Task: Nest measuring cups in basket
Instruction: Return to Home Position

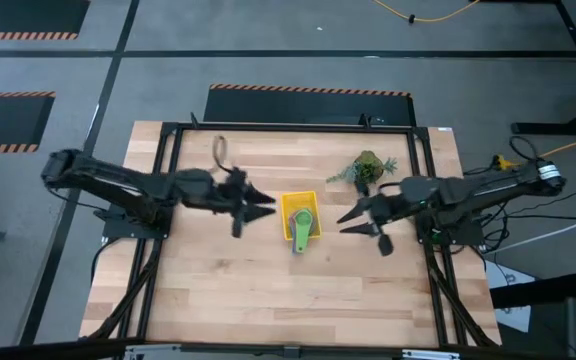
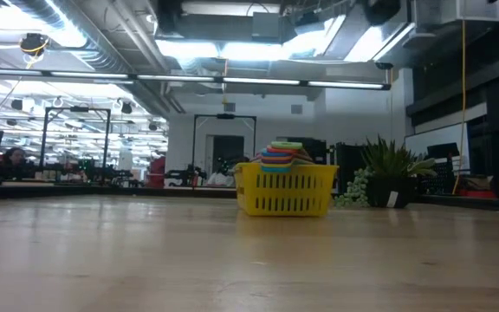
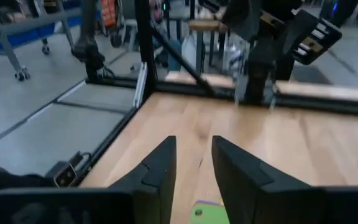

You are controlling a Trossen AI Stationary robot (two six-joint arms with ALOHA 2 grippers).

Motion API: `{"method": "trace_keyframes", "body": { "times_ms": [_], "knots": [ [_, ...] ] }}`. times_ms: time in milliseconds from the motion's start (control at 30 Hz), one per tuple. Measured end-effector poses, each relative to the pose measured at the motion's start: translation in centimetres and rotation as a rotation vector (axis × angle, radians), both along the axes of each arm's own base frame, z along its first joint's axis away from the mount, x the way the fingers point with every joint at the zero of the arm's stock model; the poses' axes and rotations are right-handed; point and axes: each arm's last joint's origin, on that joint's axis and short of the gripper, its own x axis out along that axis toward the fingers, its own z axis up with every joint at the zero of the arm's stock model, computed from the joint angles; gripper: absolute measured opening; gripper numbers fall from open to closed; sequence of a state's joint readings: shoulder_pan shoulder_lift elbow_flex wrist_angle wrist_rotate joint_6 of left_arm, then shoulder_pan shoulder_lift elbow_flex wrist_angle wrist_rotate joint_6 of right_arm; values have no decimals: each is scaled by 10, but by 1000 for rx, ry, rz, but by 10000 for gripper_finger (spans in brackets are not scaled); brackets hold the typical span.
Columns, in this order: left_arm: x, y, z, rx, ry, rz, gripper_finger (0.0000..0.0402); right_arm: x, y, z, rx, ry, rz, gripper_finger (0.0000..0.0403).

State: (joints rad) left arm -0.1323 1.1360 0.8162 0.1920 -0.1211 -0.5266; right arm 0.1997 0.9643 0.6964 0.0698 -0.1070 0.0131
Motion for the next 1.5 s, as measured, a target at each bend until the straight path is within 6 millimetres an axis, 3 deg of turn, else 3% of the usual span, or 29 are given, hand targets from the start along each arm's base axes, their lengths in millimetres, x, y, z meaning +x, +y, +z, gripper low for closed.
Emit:
{"method": "trace_keyframes", "body": {
  "times_ms": [200, 367, 833, 1000, 1400, 1500],
  "knots": [
    [-46, 9, 41, 225, -175, 3, 160, -35, -7, 24, 24, -98, -1, 108],
    [-83, 14, 57, 361, -229, 7, 160, -59, -12, 35, 34, -148, -1, 108],
    [-161, 23, 55, 545, -156, -16, 160, -92, -19, 48, 57, -246, -2, 108],
    [-179, 24, 42, 546, -181, -21, 160, -95, -19, 49, 60, -258, -2, 108],
    [-202, 27, -30, 557, -273, 6, 160, -96, -20, 49, 61, -263, -2, 108],
    [-198, 27, -43, 555, -289, 10, 160, -96, -20, 49, 61, -263, -2, 108]
  ]
}}
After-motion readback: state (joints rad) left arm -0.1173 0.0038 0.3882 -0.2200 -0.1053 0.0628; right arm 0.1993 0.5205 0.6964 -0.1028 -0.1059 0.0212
